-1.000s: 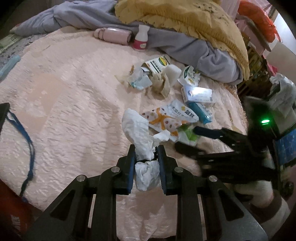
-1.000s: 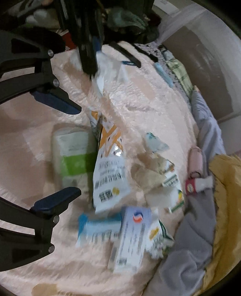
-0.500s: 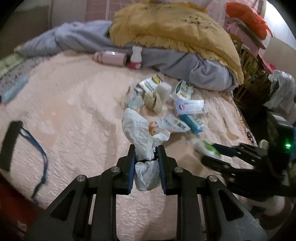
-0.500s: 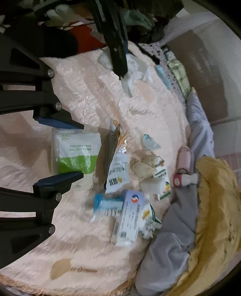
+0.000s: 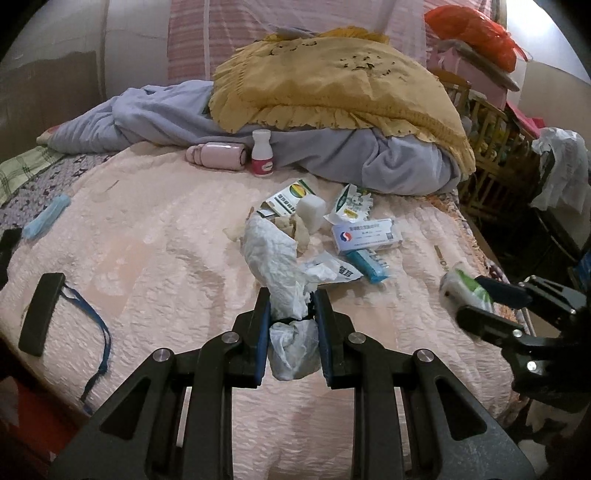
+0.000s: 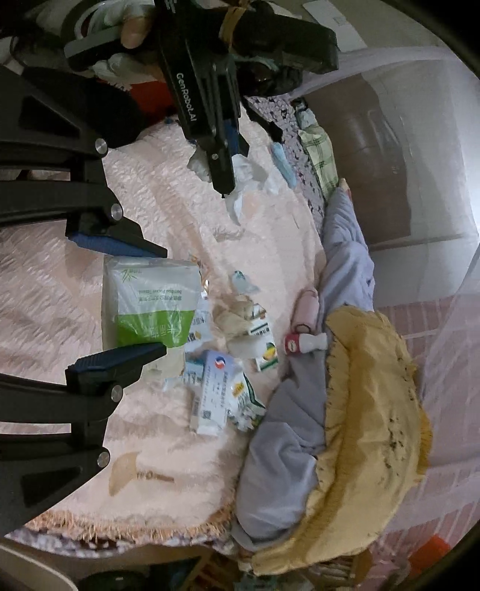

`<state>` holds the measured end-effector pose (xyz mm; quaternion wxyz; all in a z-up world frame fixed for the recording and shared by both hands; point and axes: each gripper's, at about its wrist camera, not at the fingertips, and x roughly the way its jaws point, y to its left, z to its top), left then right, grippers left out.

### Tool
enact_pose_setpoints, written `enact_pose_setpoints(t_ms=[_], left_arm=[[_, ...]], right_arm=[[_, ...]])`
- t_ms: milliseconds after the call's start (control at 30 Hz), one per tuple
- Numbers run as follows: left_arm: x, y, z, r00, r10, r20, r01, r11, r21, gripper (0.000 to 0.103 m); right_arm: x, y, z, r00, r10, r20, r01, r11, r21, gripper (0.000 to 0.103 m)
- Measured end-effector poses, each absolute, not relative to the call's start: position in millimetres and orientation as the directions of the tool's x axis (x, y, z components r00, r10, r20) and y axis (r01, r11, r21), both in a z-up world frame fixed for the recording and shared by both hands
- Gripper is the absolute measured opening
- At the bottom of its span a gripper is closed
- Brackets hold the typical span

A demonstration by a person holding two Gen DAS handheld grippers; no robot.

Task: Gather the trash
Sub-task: 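Carry tissue and packet to the white bucket and open both tools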

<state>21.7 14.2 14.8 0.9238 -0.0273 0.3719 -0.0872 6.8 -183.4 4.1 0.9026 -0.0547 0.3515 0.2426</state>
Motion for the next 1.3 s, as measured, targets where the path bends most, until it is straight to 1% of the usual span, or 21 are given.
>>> enact_pose_setpoints(t_ms=[100,400,667,867,1200,1300], left_arm=[[20,8,17,0.714,-0.179,-0.677,0.146,0.984,-0.106,0.02],[20,-14,19,0.717,-0.181,-0.673,0.17,0.982,-0.083,0.02],[26,-49,18,0.701,-0.214,-0.681,0.224,0.972,-0.075,0.02],[29,-96,19,0.683,-0.265,-0.68,0.299,0.952,-0.07,0.02],[37,-195,17,0.62,-0.363,-0.695,0.461,0.886,-0.052,0.02],[37,-224,14,0.58,-0.41,-0.704,0.512,0.856,-0.077,0.02]], right_arm=[[1,-194,9,0.66,0.372,-0.653,-0.456,0.889,0.045,0.043],[-4,-238,15,0.694,0.318,-0.646,-0.379,0.924,0.047,0.043],[-14,-287,18,0.73,0.242,-0.64,-0.279,0.959,0.044,0.043],[-26,-343,18,0.747,0.155,-0.646,-0.157,0.986,0.054,0.043],[-48,-439,14,0.746,0.011,-0.666,0.049,0.996,0.072,0.043],[-56,-463,10,0.74,-0.017,-0.673,0.099,0.992,0.084,0.043]])
